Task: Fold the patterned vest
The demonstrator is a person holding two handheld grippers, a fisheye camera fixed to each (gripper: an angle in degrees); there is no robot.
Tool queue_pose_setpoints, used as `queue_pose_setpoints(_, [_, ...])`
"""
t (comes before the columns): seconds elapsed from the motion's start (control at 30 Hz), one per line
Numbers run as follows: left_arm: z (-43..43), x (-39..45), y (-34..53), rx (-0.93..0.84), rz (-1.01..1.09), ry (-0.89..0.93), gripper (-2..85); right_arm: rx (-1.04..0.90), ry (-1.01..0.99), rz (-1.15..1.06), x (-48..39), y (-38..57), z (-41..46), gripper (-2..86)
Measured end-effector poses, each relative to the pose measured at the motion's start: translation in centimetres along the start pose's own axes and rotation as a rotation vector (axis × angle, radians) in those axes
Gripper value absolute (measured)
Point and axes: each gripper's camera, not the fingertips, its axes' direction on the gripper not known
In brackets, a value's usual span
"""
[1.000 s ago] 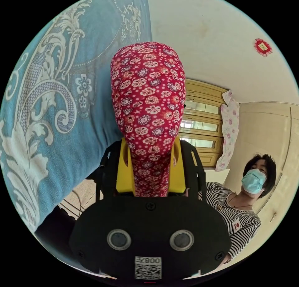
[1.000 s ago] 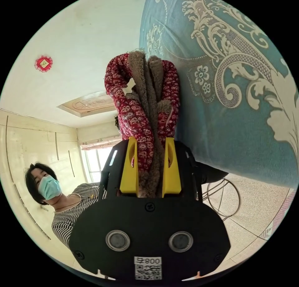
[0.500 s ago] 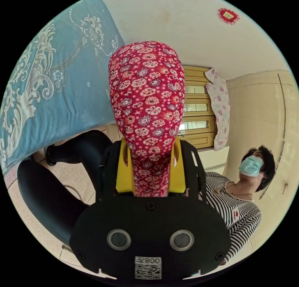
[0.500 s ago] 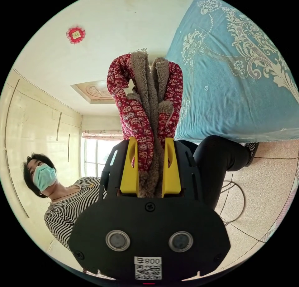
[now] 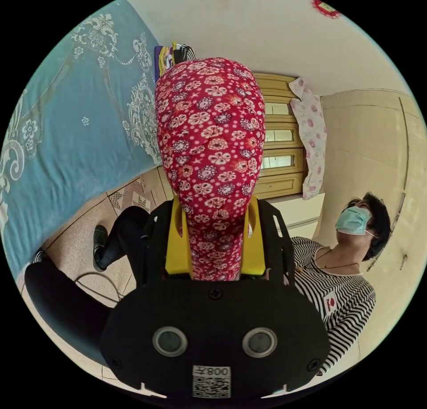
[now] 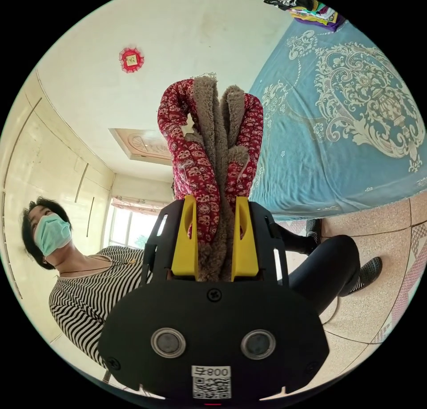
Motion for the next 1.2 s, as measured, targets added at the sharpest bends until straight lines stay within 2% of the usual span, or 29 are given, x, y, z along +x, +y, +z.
queue_pose_setpoints(0.33, [16.7, -0.1, -16.6, -0.171, 0.034, 0.039, 18.3, 0.172, 0.042, 0.033, -5.9, 1.2, -13.3, 12.7])
queue_pose_setpoints(0.63, [36.6, 6.4, -27.4, -0.299, 0.040, 0.073, 18.5, 0.301, 0.105, 0.038, -19.0, 5.8, -30.1, 12.6])
queue_pose_setpoints(0.83, [50.0, 6.9, -34.4, -0.383, 0.078, 0.105, 18.7, 0.384, 0.164, 0.026, -25.1, 8.7, -40.9, 12.6])
queue_pose_setpoints(1.03, [60.9, 5.7, -42.3, -0.413, 0.123, 0.139, 18.8, 0.439, 0.220, 0.024, -29.9, 8.8, -49.2, 12.7])
queue_pose_setpoints(1.2, [70.1, 3.9, -49.5, -0.402, 0.159, 0.213, 18.9, 0.444, 0.341, 0.001, -35.3, 5.9, -57.4, 12.9])
